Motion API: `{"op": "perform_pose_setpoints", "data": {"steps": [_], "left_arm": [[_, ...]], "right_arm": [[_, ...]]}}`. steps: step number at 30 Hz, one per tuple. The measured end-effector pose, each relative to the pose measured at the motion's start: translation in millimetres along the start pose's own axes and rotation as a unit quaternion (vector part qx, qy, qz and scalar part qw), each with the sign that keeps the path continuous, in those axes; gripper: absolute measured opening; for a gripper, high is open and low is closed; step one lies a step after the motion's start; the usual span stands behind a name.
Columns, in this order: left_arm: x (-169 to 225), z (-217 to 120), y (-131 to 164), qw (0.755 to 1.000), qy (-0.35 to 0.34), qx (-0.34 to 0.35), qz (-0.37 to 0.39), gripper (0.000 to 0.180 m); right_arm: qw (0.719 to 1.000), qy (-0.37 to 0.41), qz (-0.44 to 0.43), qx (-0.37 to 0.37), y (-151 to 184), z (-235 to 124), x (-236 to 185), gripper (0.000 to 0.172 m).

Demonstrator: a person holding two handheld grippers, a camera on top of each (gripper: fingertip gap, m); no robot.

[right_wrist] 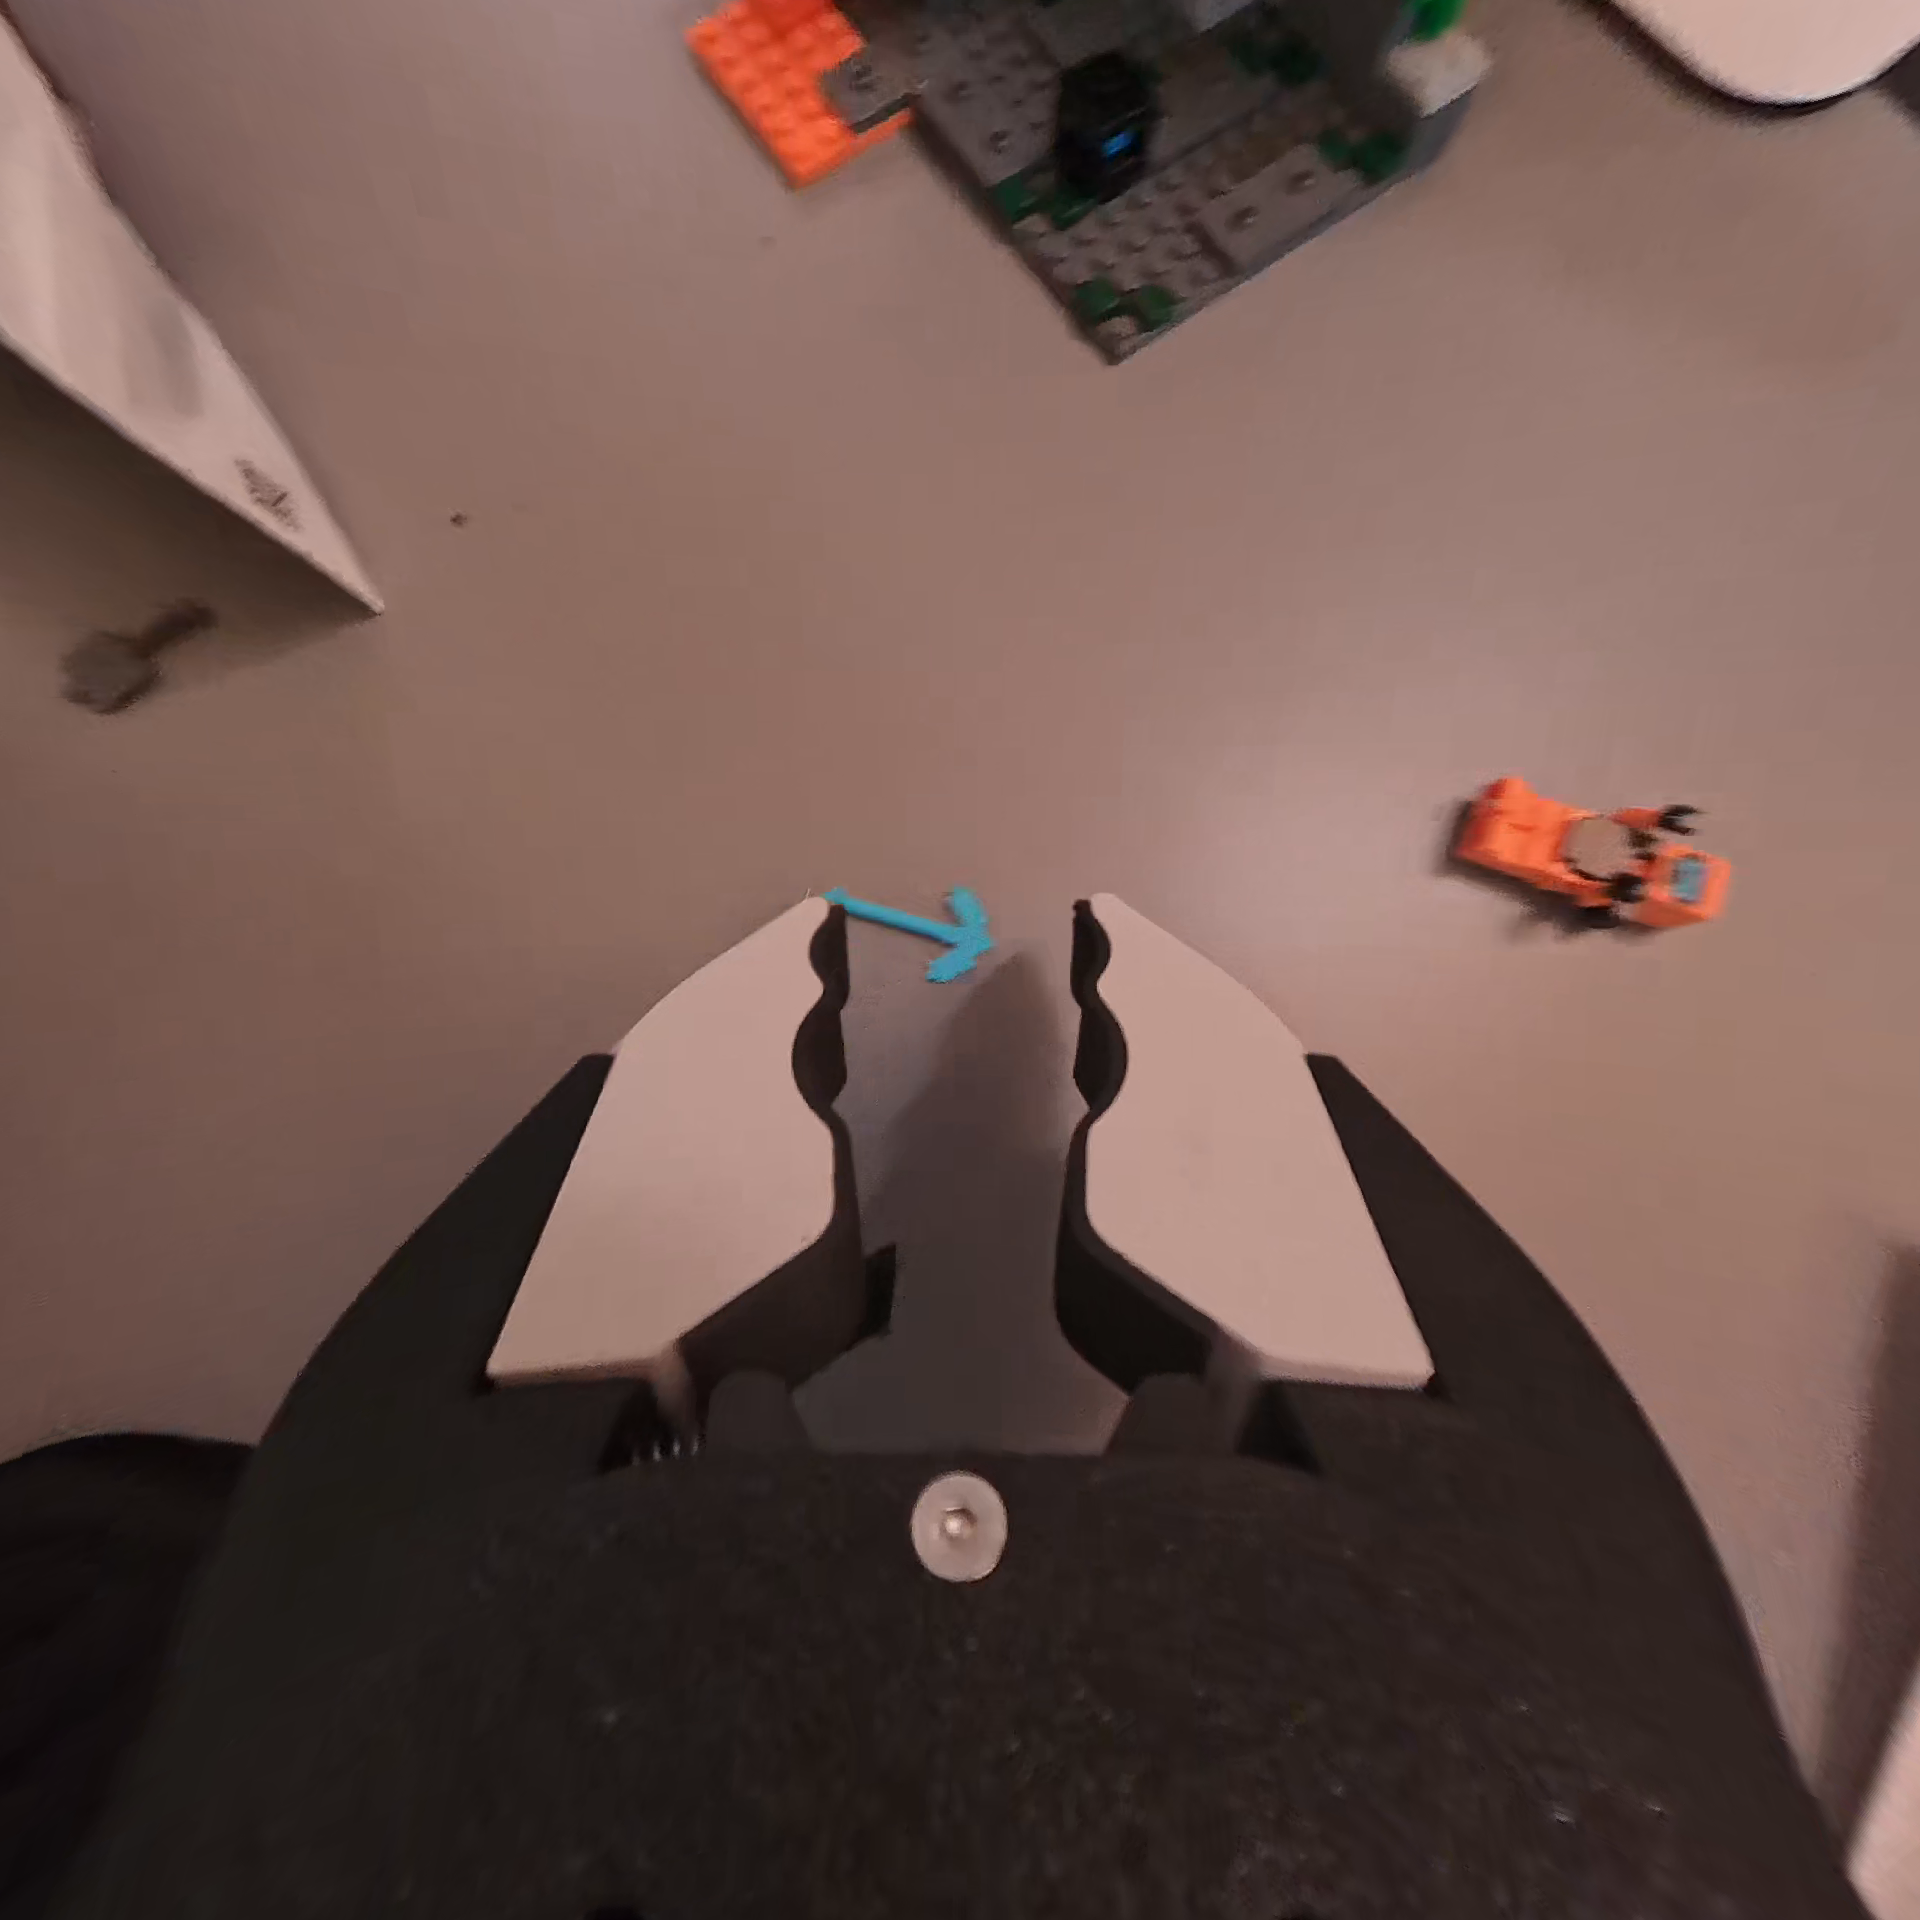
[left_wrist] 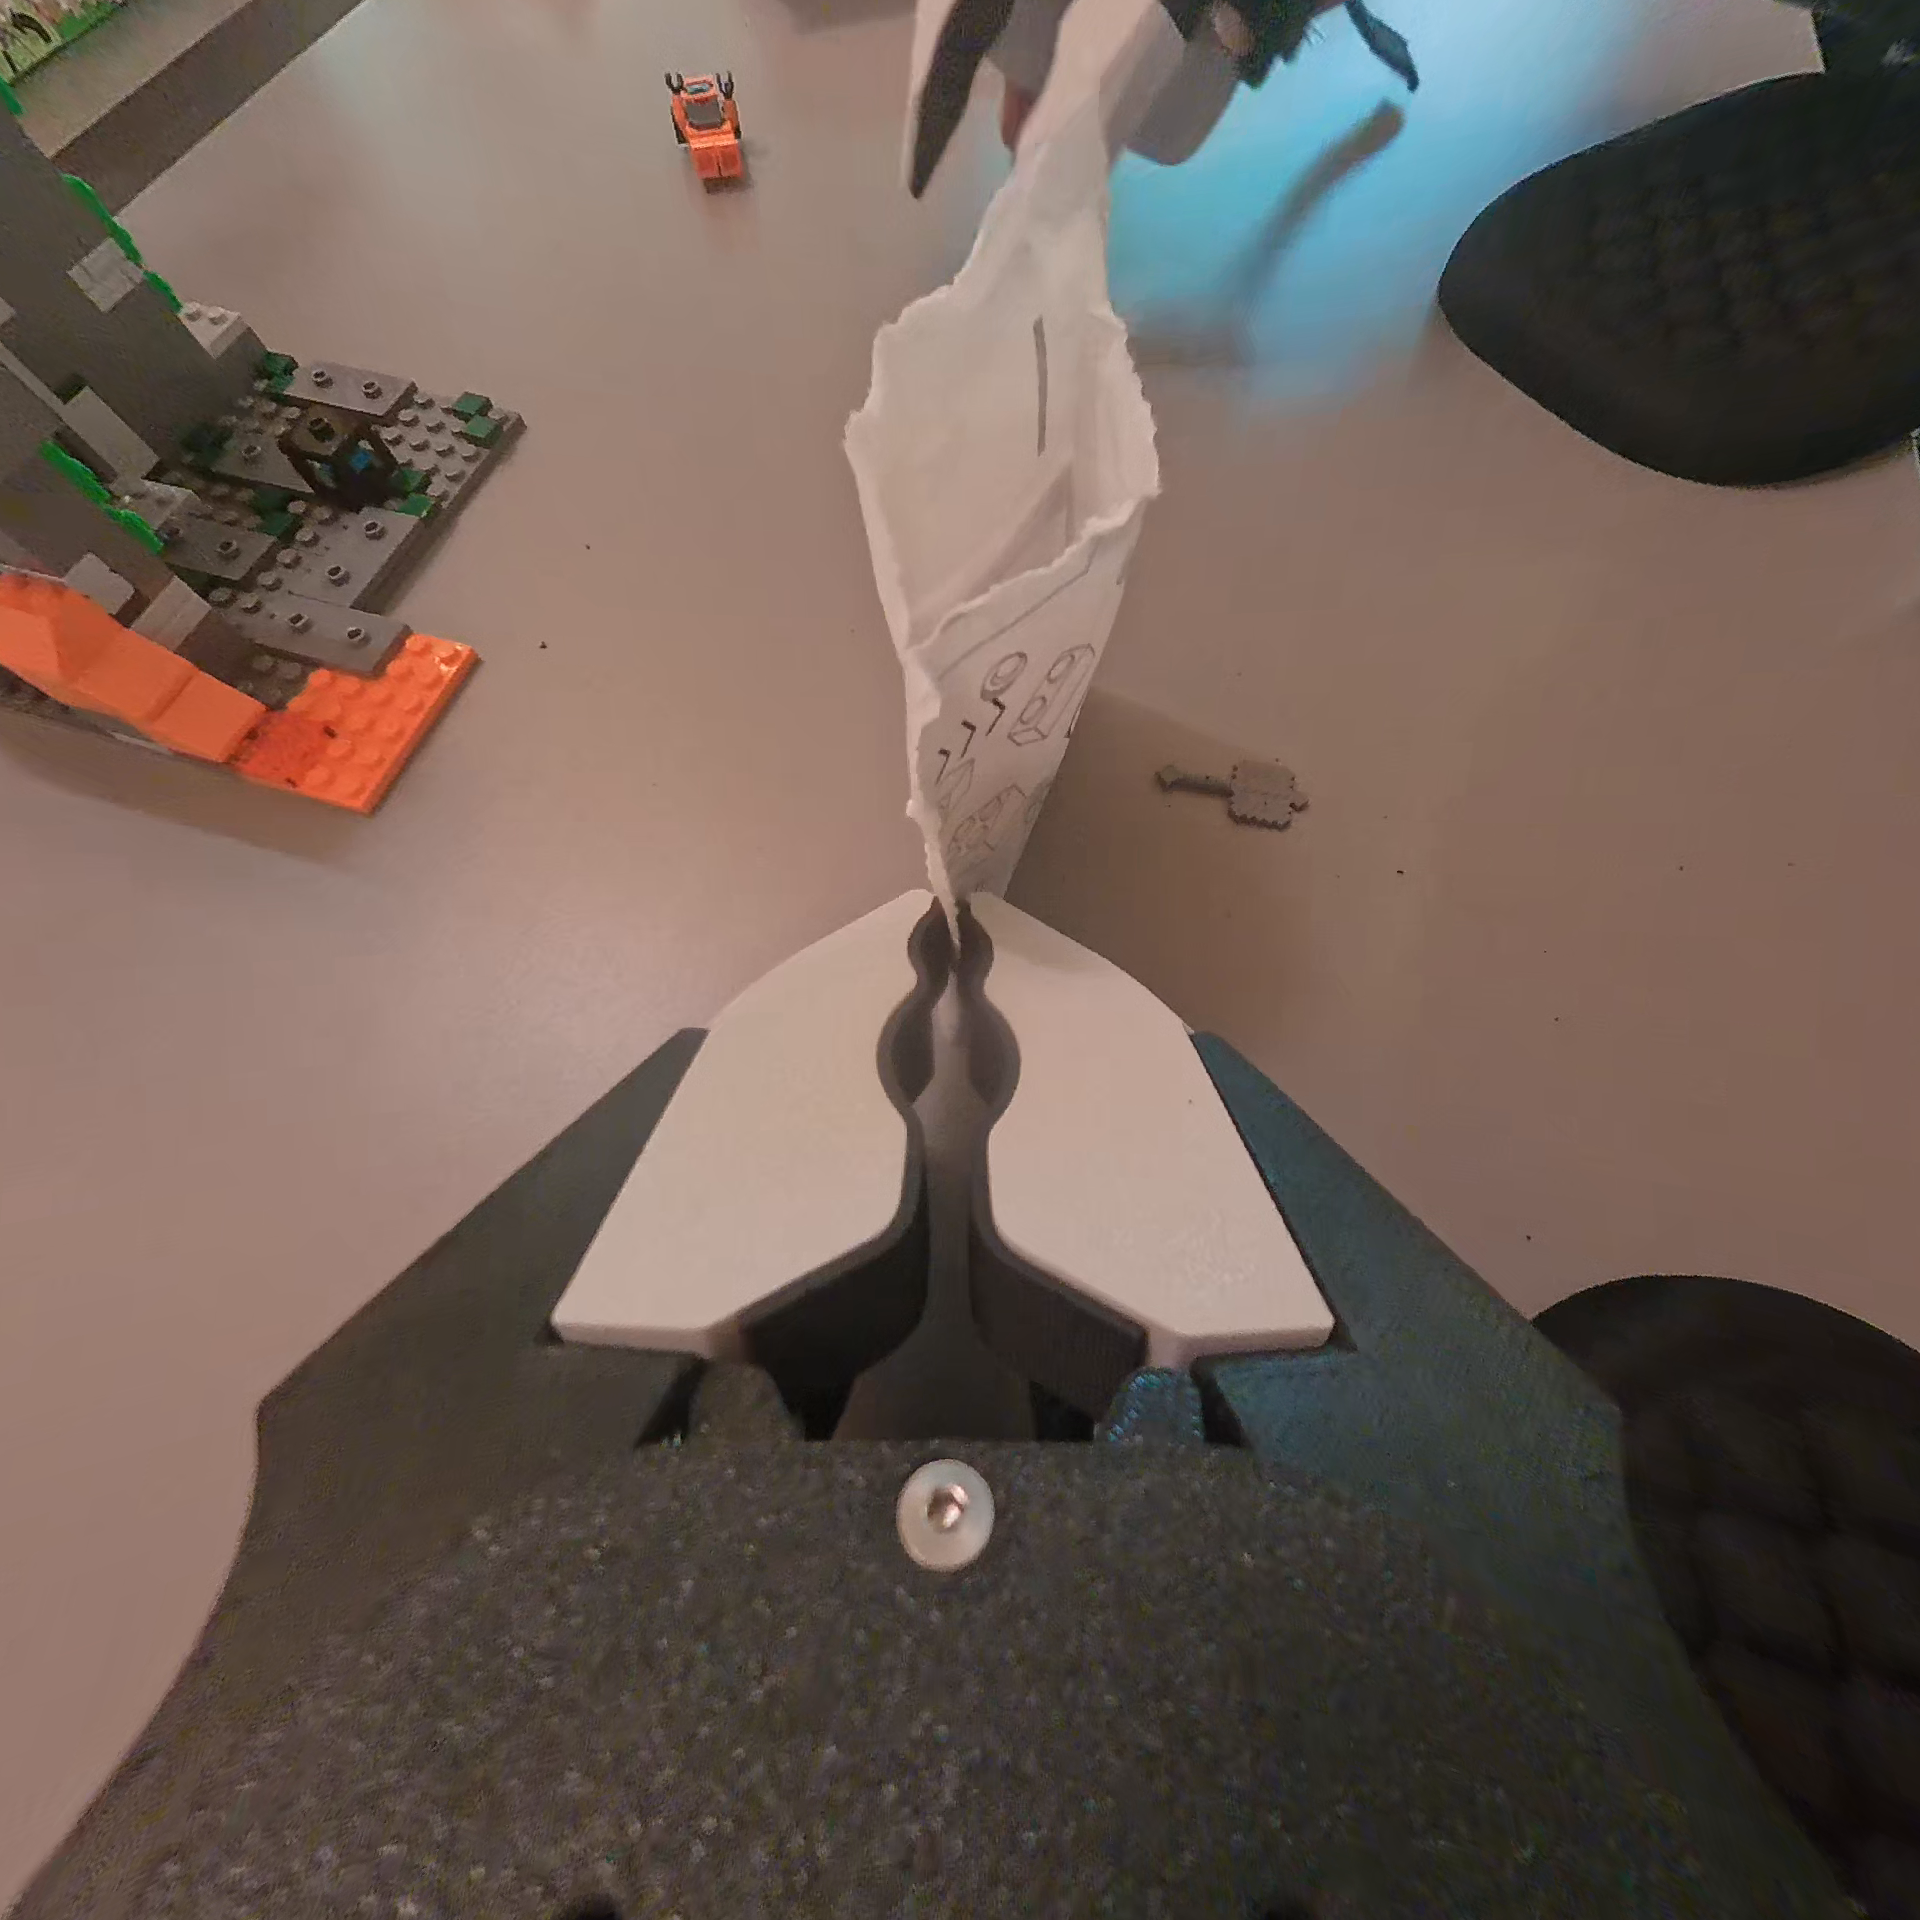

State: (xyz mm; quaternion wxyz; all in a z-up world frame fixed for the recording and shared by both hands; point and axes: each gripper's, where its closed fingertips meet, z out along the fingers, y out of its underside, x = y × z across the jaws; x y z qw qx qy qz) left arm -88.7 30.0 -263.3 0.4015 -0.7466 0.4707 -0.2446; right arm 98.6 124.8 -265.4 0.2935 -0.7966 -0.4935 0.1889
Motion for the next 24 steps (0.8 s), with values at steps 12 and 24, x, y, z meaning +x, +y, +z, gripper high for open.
{"op": "perform_pose_setpoints", "data": {"steps": [12, 24], "left_arm": [[1.2, -0.1, -0.1, 1.000, 0.000, 0.000, 0.006, 0.000], [1.0, -0.3, -0.1, 1.000, 0.000, 0.000, 0.005, 0.000]], "right_arm": [[0.997, 0.042, 0.048, -0.044, 8.5, 17.9, -6.3, 0.031], [0.995, 0.100, 0.008, -0.026, 5.3, 13.2, 69.8, 0.011]]}}
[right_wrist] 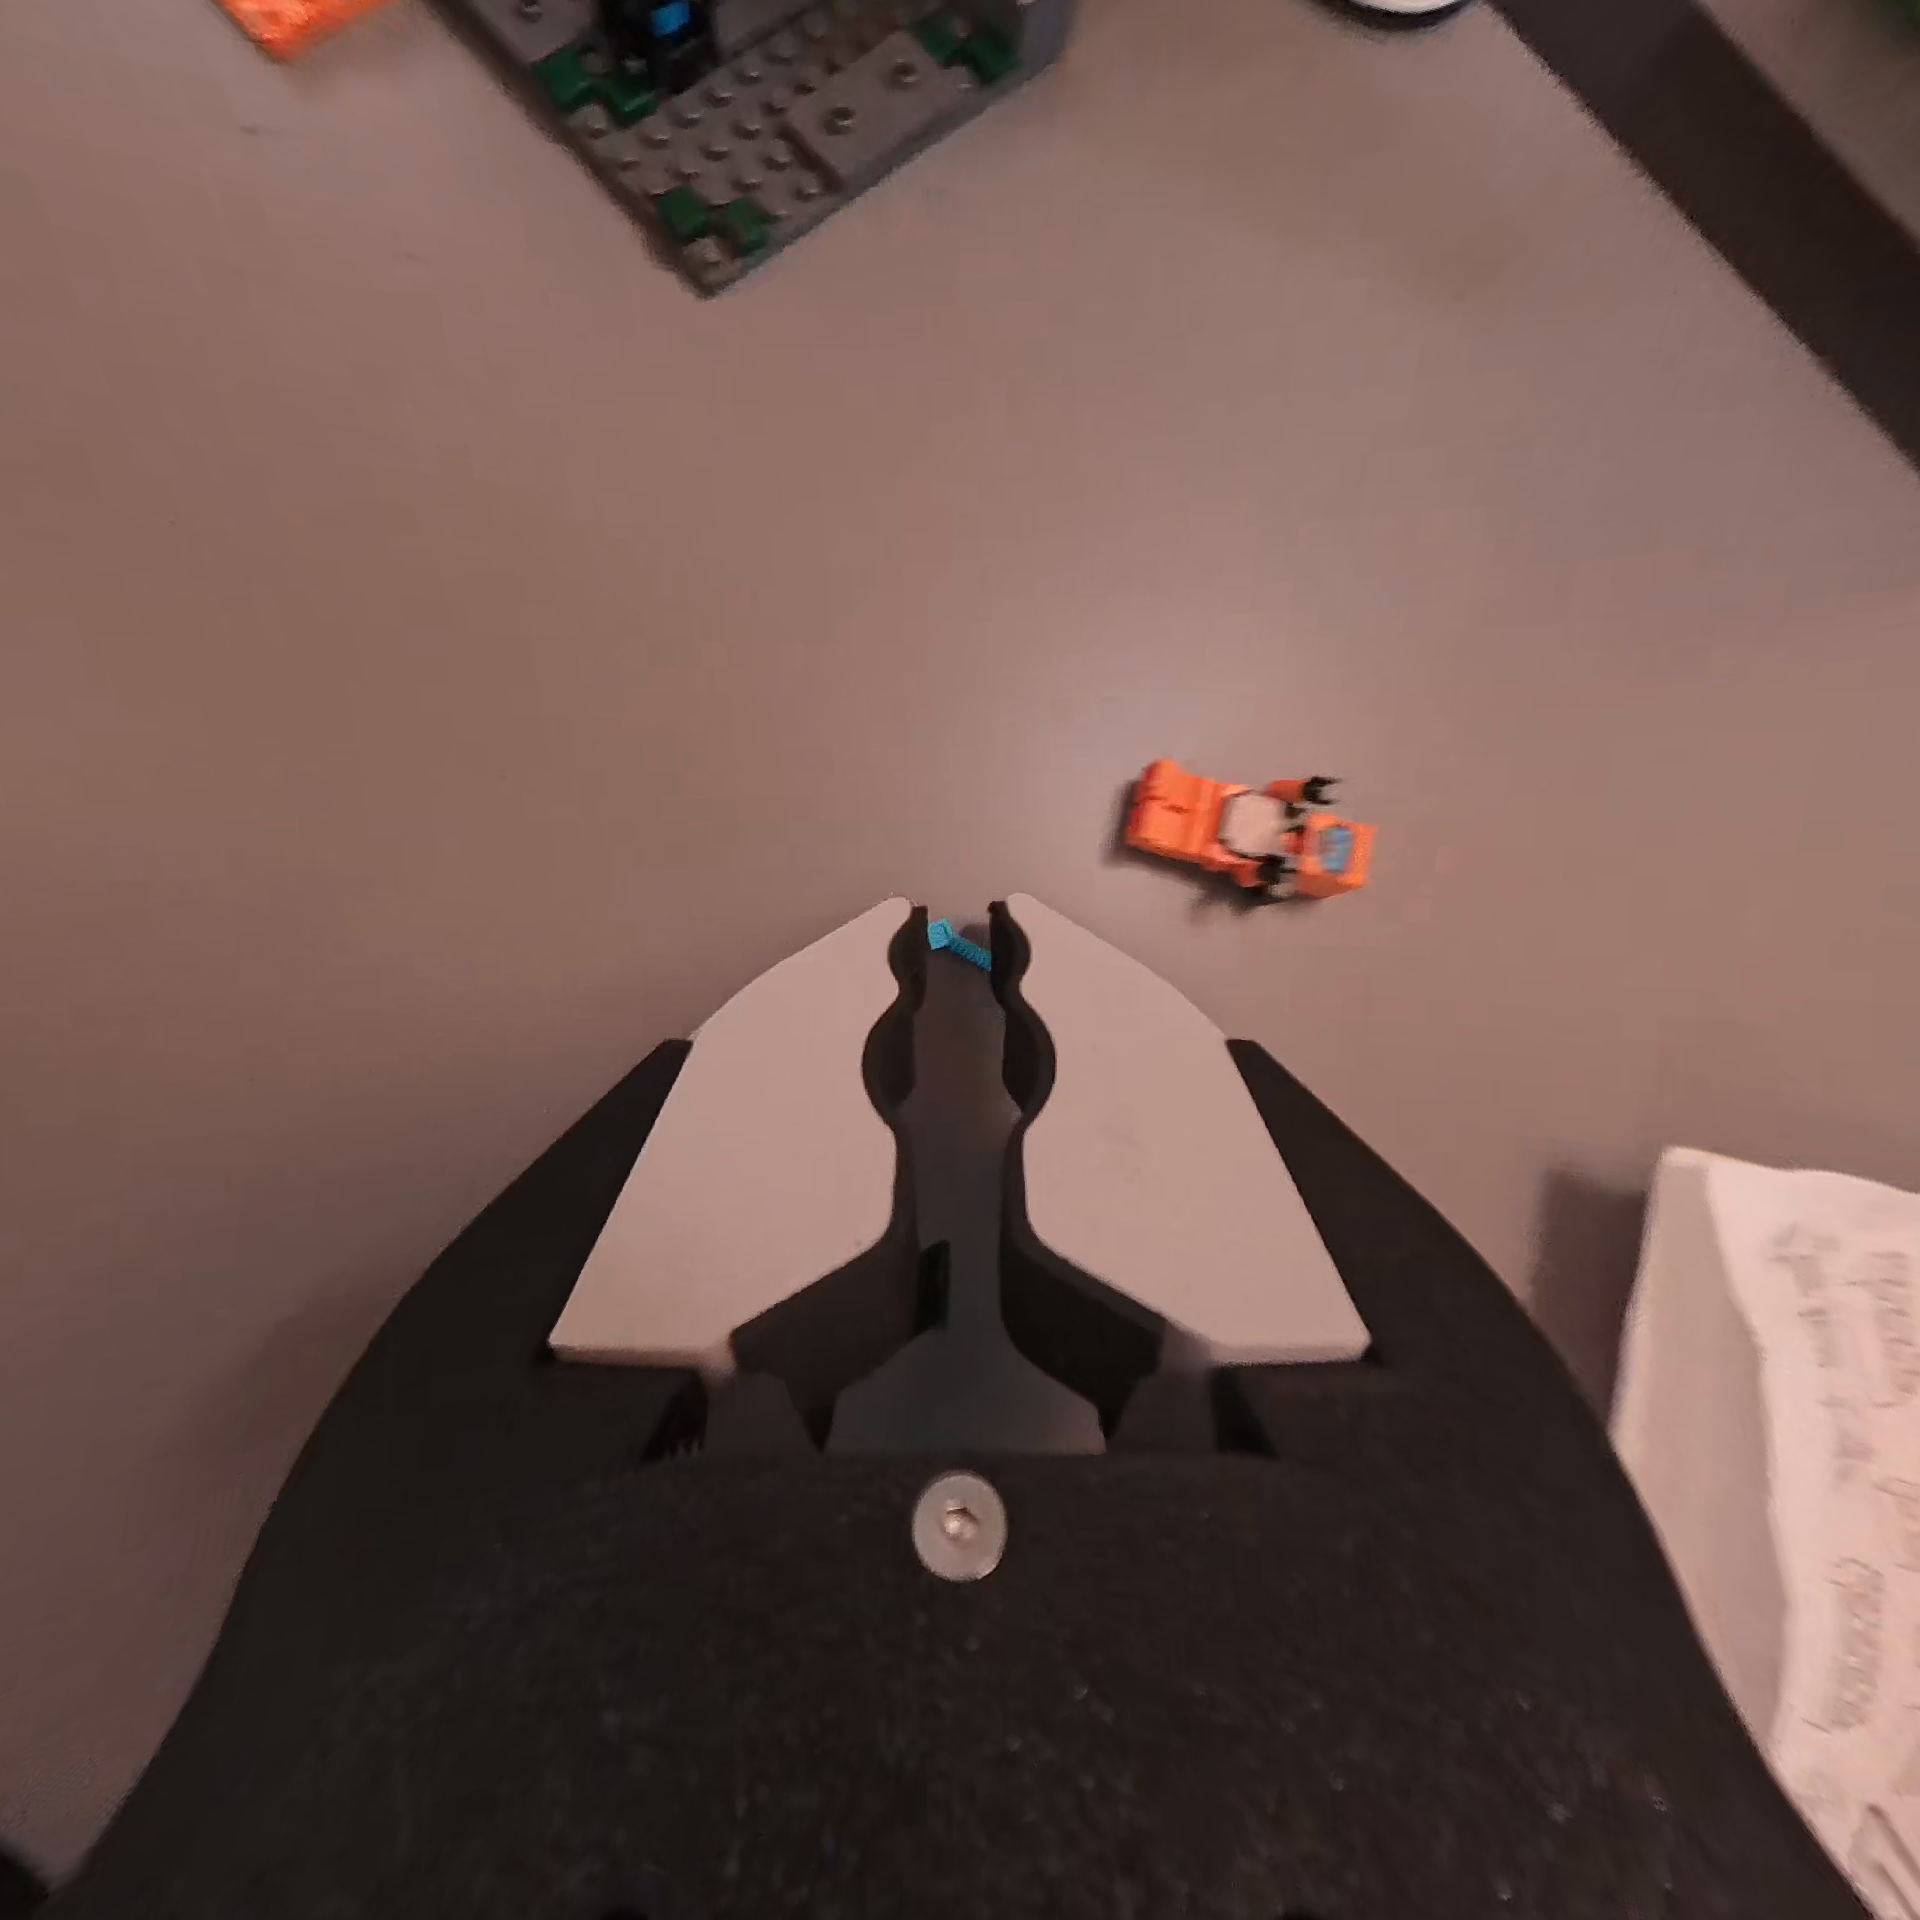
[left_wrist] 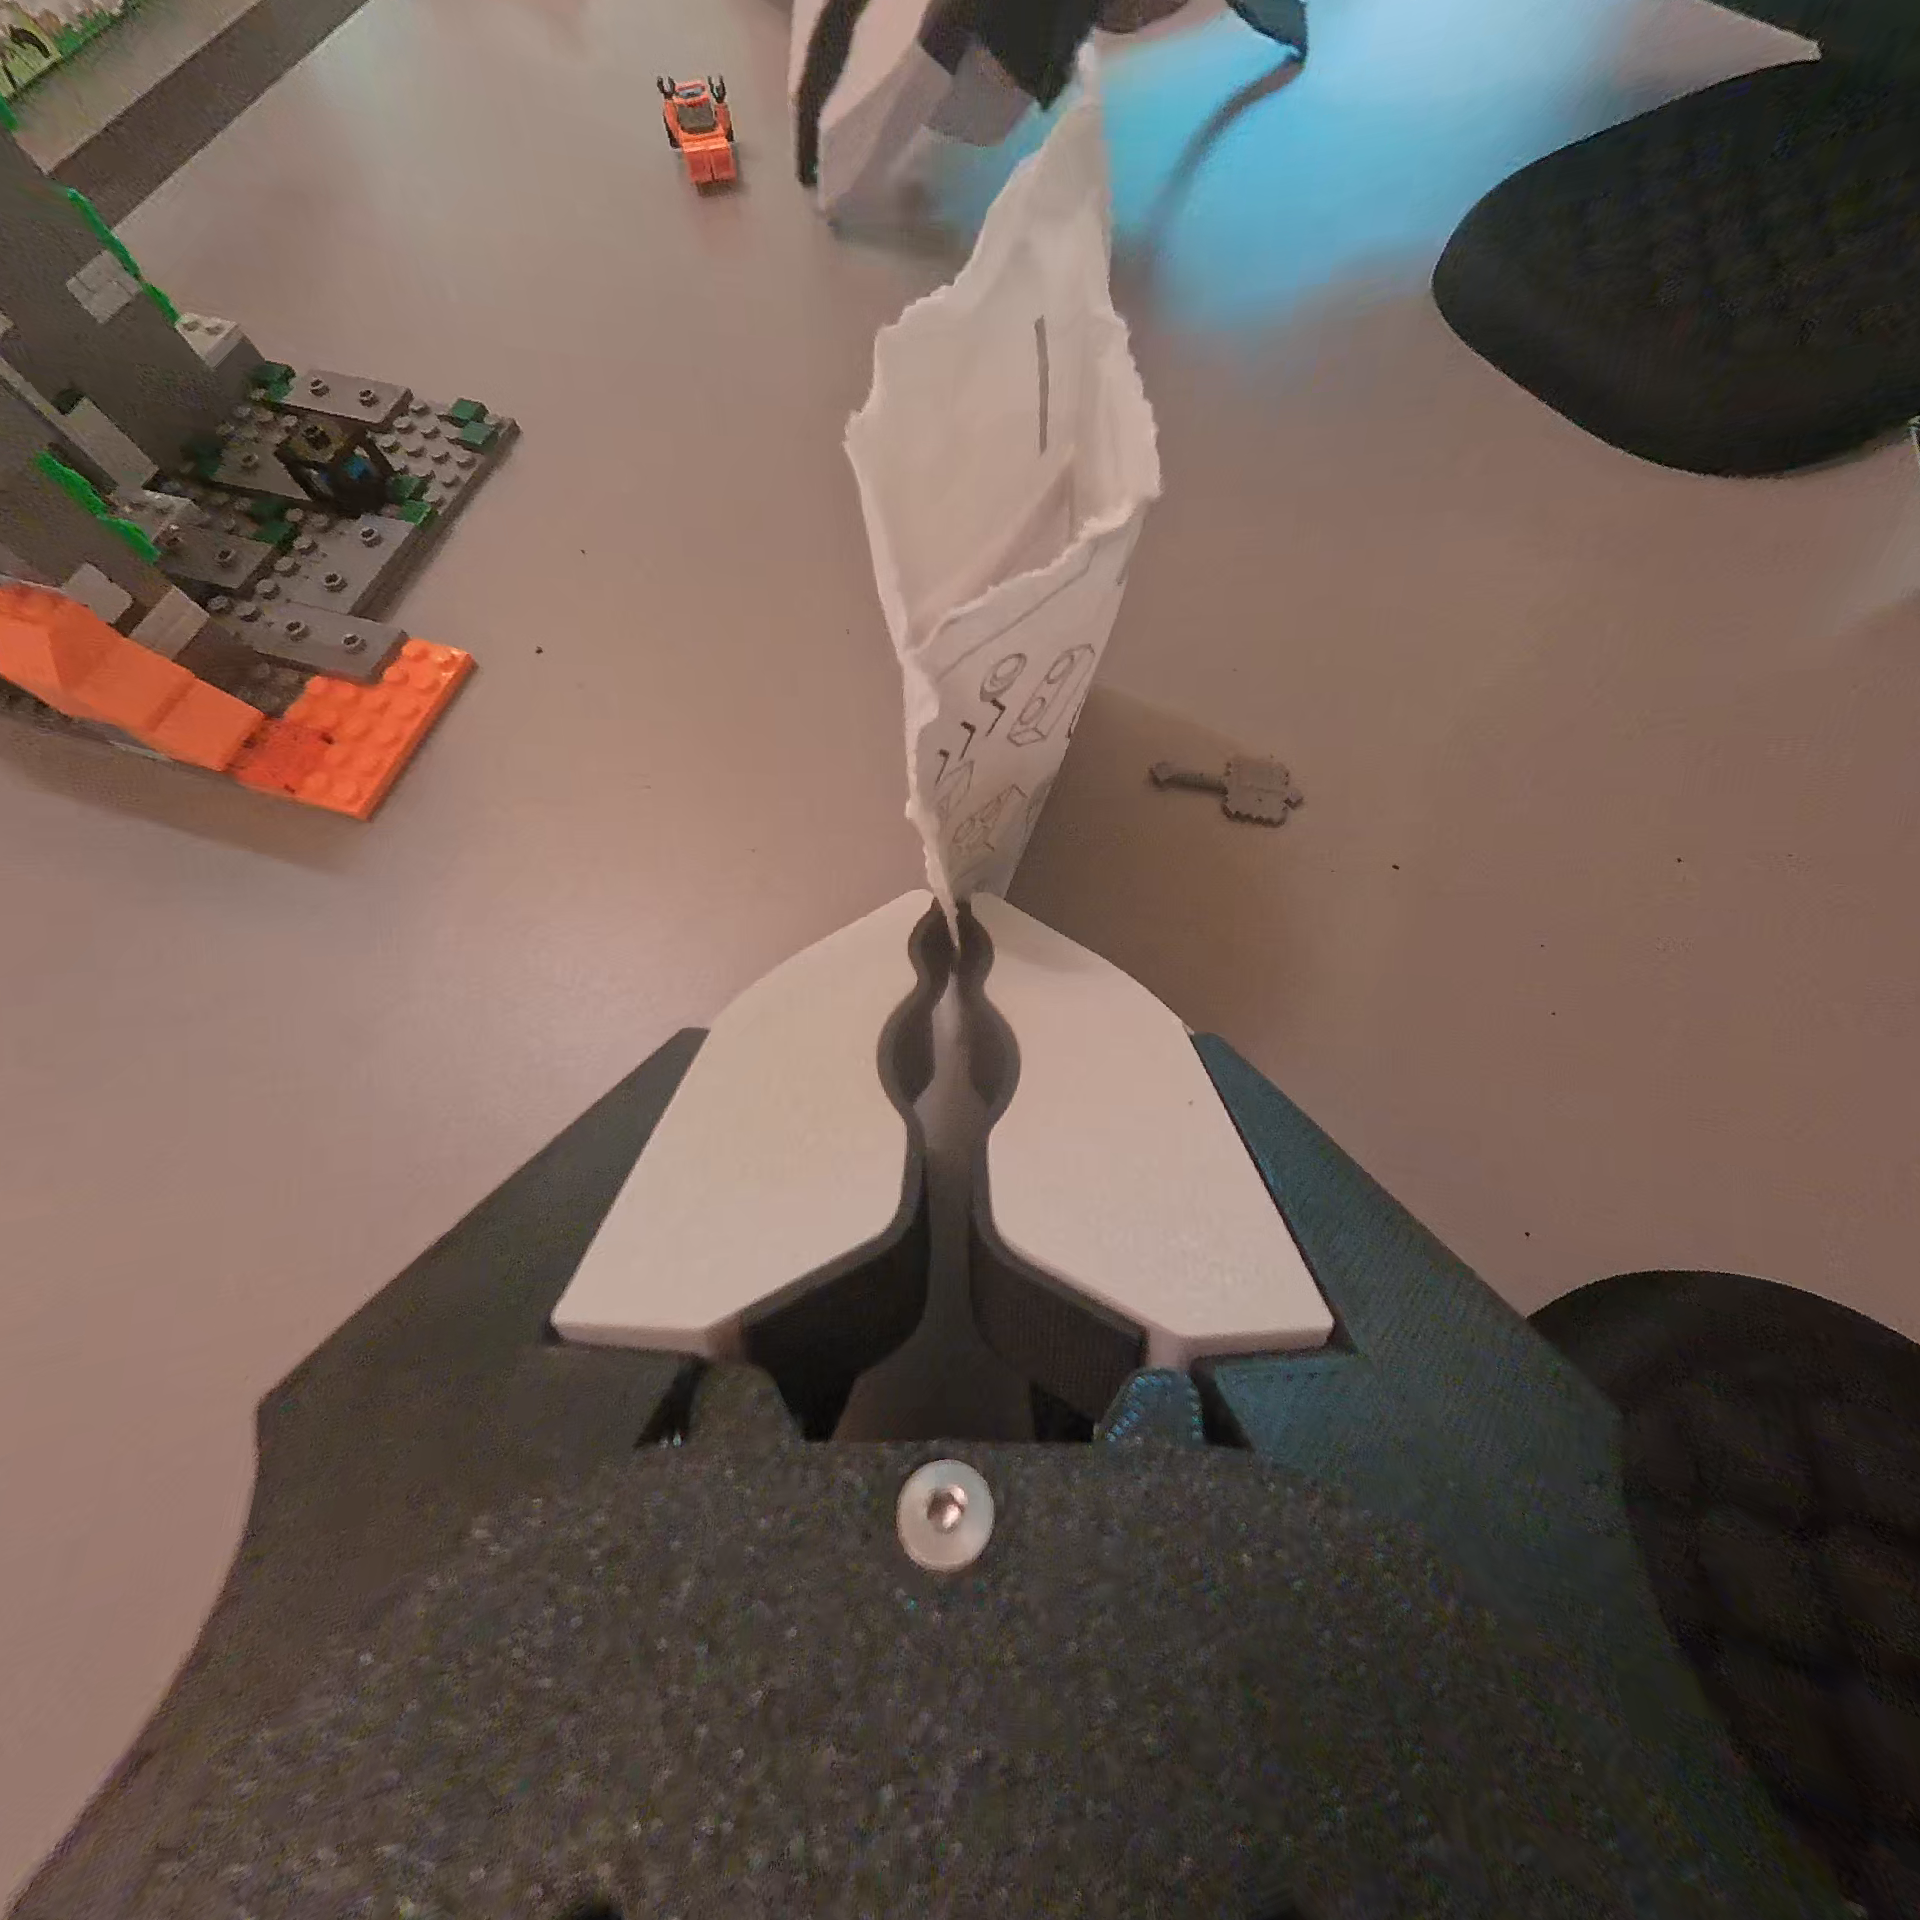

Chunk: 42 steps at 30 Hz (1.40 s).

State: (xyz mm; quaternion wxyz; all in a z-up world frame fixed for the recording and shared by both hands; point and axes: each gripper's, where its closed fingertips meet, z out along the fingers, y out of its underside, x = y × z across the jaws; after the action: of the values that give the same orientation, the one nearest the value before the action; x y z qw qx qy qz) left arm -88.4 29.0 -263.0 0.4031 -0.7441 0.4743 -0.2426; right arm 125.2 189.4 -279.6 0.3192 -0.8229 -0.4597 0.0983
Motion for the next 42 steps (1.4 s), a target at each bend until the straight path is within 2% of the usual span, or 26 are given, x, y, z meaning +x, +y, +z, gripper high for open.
{"op": "perform_pose_setpoints", "data": {"steps": [3, 6, 9, 14, 18, 24, 29, 33, 37, 42], "left_arm": [[-0.5, 0.0, 0.1, 1.000, 0.000, 0.000, -0.002, 0.000], [-0.5, -0.1, 0.1, 1.000, 0.001, 0.000, -0.003, 0.000], [-0.2, -0.1, 0.3, 1.000, 0.002, 0.000, -0.003, 0.000], [0.8, 0.3, 0.8, 1.000, 0.003, -0.002, 0.001, 0.001], [-0.1, -0.1, 0.3, 1.000, 0.000, 0.000, -0.001, 0.001], [-1.0, 0.0, 0.6, 1.000, -0.001, -0.001, -0.003, 0.001], [-2.4, 0.1, 1.2, 1.000, -0.005, -0.003, -0.006, 0.000], [-4.7, -0.9, 2.0, 1.000, -0.010, -0.004, -0.010, 0.001], [-5.9, -1.7, 2.6, 1.000, -0.014, -0.004, -0.011, 0.000], [-5.4, -1.6, 2.7, 1.000, -0.017, -0.005, -0.006, 0.000]], "right_arm": [[0.998, 0.052, -0.006, 0.020, -7.1, -3.8, 27.6, 0.008], [0.996, 0.077, 0.004, 0.055, -16.2, -16.3, 37.7, 0.010], [0.995, 0.079, 0.016, 0.058, -10.8, -26.3, 37.8, 0.018], [0.997, 0.051, 0.043, 0.048, 8.3, -31.5, 25.0, 0.021], [0.995, -0.037, 0.026, 0.088, -8.1, -37.5, -29.7, 0.025], [0.981, -0.151, -0.045, 0.115, -32.6, -46.0, -146.0, 0.036], [0.976, -0.185, -0.067, 0.090, -37.5, -38.2, -219.3, 0.035], [0.982, -0.175, -0.057, 0.049, -38.1, -27.3, -248.2, 0.030], [0.986, -0.150, -0.075, -0.002, -30.8, -17.5, -256.9, 0.026], [0.984, -0.155, -0.091, -0.013, -32.1, -13.1, -256.2, 0.017]]}}
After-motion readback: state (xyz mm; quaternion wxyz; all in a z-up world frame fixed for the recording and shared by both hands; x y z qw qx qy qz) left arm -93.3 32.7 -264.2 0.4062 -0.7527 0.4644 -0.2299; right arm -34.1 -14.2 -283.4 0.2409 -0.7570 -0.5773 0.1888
